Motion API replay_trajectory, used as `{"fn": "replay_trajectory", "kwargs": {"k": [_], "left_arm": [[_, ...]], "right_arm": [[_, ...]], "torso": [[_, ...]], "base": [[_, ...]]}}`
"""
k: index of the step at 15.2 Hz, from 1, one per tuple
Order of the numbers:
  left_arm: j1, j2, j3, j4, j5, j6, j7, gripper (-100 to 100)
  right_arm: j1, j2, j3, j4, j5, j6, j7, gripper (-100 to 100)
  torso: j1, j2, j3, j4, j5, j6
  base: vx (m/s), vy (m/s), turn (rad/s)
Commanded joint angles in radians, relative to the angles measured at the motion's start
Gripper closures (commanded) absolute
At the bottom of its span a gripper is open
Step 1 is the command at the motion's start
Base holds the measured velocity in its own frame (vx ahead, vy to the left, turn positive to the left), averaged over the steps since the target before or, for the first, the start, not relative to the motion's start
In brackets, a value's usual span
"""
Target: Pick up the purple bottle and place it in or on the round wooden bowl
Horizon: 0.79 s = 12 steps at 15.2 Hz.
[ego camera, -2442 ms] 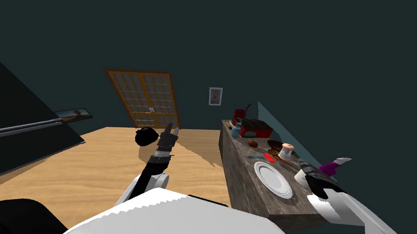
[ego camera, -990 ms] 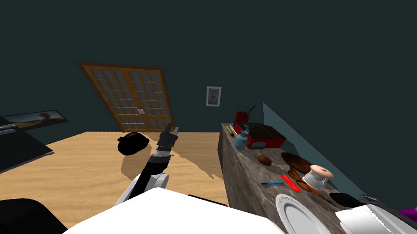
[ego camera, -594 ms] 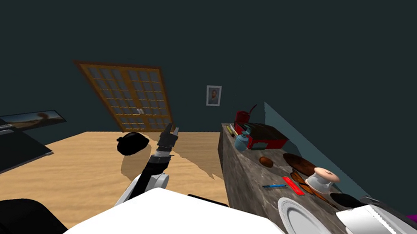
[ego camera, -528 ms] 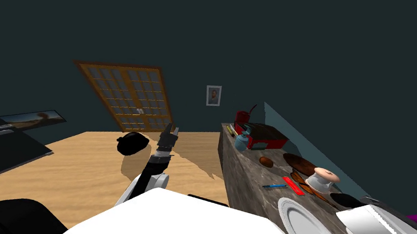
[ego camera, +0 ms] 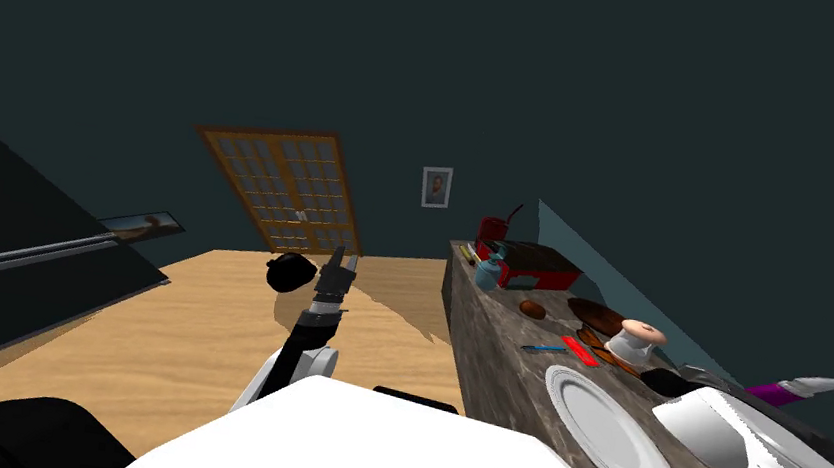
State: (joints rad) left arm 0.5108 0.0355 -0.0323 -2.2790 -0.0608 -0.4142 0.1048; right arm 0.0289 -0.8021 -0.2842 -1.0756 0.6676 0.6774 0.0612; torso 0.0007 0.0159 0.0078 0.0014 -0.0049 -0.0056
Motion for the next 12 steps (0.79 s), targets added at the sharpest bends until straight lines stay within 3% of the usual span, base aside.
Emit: {"fn": "replay_trajectory", "kwargs": {"k": [1,8,11,12], "left_arm": [[0.000,0.000,0.000,0.000,0.000,0.000,0.000,0],[0.000,0.000,0.000,0.000,0.000,0.000,0.000,0],[0.000,0.000,0.000,0.000,0.000,0.000,0.000,0],[0.000,0.000,0.000,0.000,0.000,0.000,0.000,0]], "right_arm": [[-0.023,-0.004,0.016,0.033,0.017,-0.033,0.006,100],[-0.107,-0.022,0.071,0.086,0.043,-0.120,0.066,100],[-0.168,-0.035,0.098,0.122,0.053,-0.170,0.105,100],[-0.168,-0.035,0.098,0.122,0.053,-0.170,0.105,100]], "torso": [[0.000,0.000,0.000,0.000,0.000,0.000],[-0.001,-0.004,-0.003,-0.001,0.000,-0.004],[-0.002,-0.007,-0.004,-0.002,0.000,-0.003],[-0.003,-0.007,-0.004,-0.002,0.000,-0.005]], "base": [[-0.281,0.031,0.141],[-0.246,0.022,0.180],[-0.221,-0.005,0.204],[-0.223,-0.045,0.266]]}}
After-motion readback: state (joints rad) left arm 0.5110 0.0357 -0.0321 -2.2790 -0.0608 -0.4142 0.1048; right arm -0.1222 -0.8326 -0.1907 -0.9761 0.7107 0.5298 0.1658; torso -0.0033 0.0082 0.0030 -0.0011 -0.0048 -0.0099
